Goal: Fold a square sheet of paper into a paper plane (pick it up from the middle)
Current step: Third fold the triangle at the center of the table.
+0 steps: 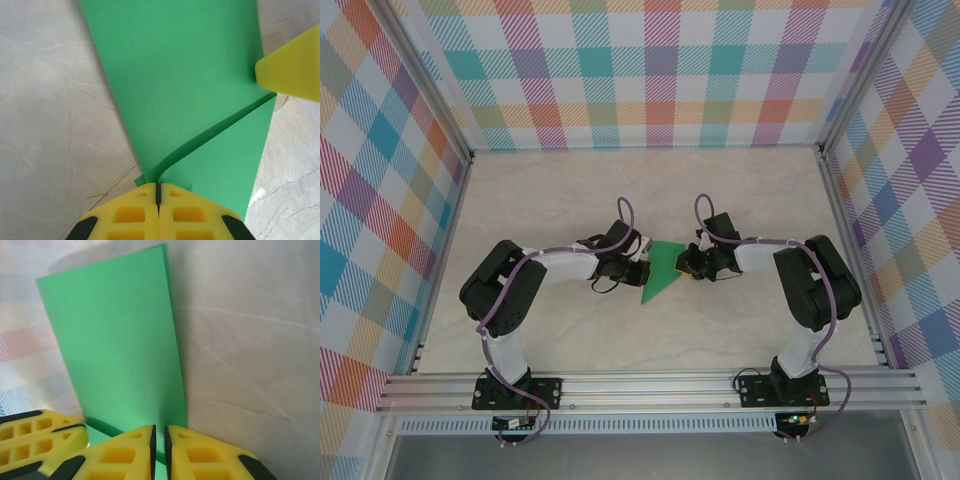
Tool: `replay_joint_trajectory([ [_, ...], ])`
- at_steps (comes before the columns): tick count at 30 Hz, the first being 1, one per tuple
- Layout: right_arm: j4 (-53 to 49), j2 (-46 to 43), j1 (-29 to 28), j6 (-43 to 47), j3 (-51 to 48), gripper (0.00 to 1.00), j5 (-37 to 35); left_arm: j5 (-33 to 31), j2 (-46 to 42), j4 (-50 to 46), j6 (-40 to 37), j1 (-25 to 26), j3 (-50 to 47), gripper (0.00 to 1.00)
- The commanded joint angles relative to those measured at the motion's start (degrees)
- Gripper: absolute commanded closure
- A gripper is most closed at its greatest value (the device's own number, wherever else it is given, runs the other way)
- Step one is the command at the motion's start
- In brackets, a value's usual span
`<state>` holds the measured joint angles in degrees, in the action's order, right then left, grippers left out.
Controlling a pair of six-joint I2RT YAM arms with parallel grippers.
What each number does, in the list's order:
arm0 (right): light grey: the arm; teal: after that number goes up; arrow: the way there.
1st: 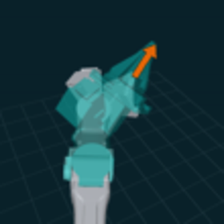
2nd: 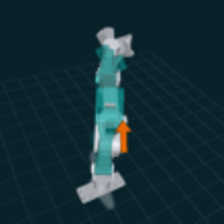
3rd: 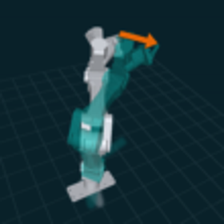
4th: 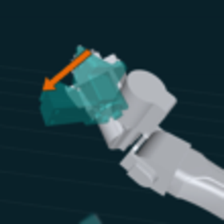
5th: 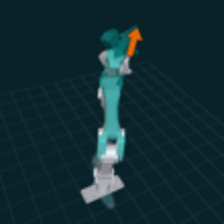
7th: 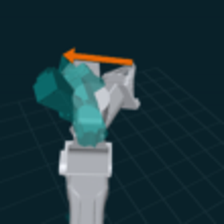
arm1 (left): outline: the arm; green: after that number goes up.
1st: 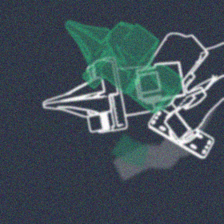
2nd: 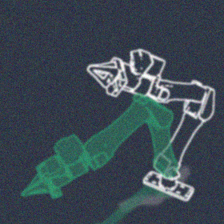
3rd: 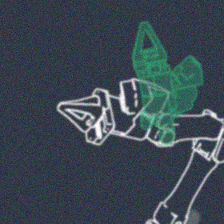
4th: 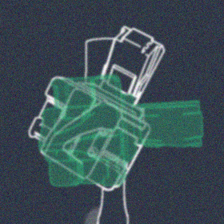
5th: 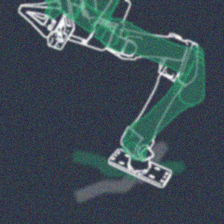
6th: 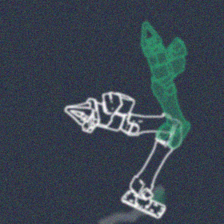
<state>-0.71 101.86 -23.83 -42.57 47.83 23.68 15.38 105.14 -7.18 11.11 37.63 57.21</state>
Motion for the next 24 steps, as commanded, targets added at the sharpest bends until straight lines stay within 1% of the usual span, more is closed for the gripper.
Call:
replay_joint_trajectory([
  [1, 0.06, 0.59, 0.37, 1.12, -0.59, 0.84, 0.25, -4.50, 0.93, -8.26, 0.39, -0.62, -1.75, 1.00],
  [6, -3.31, -0.59, 0.37, 2.67, 0.83, 0.83, -1.14, -4.48, -0.26, -8.27, 0.83, -0.63, -1.82, 0.99],
  [9, -5.09, -0.89, 0.37, 4.33, 1.46, 0.83, -1.28, -3.79, -2.75, -9.64, 2.04, -0.62, -1.75, 0.94],
  [10, -5.51, -0.94, 0.37, 4.87, 1.62, 0.83, -1.14, -3.87, -3.94, -10.20, 2.47, -0.62, -1.83, 0.90],
  [12, -6.38, -1.26, 0.37, 5.72, 1.74, 0.83, -0.89, -4.93, -7.22, -10.89, 3.50, -0.67, -1.92, 0.80],
  [14, -6.87, -2.09, 0.36, 6.25, 1.82, 0.83, -0.21, -5.97, -10.57, -11.64, 4.16, -0.63, -2.12, 0.73],
  [15, -7.15, -2.83, 0.37, 6.35, 1.91, 0.82, -0.06, -6.80, -12.42, -12.13, 4.66, -0.62, -2.31, 0.66],
  [16, -7.50, -3.50, 0.37, 6.45, 2.00, 0.81, -0.04, -7.30, -13.92, -12.32, 4.97, -0.65, -2.60, 0.64],
  [18, -8.40, -5.39, 0.37, 6.81, 2.18, 0.79, -0.13, -8.87, -16.80, -13.38, 5.45, -0.62, -2.98, 0.62],
  [19, -9.04, -6.57, 0.37, 6.93, 2.18, 0.77, -0.42, -9.27, -17.98, -13.96, 5.72, -0.63, -3.03, 0.62],
  [20, -9.53, -7.37, 0.37, 6.96, 2.18, 0.74, -0.87, -8.82, -18.80, -14.04, 5.95, -0.62, -3.23, 0.62],
  [24, -10.60, -10.30, 0.46, 6.80, 1.16, 0.70, -2.83, -2.45, -20.40, -11.82, 6.81, -0.24, -4.35, 0.67],
])
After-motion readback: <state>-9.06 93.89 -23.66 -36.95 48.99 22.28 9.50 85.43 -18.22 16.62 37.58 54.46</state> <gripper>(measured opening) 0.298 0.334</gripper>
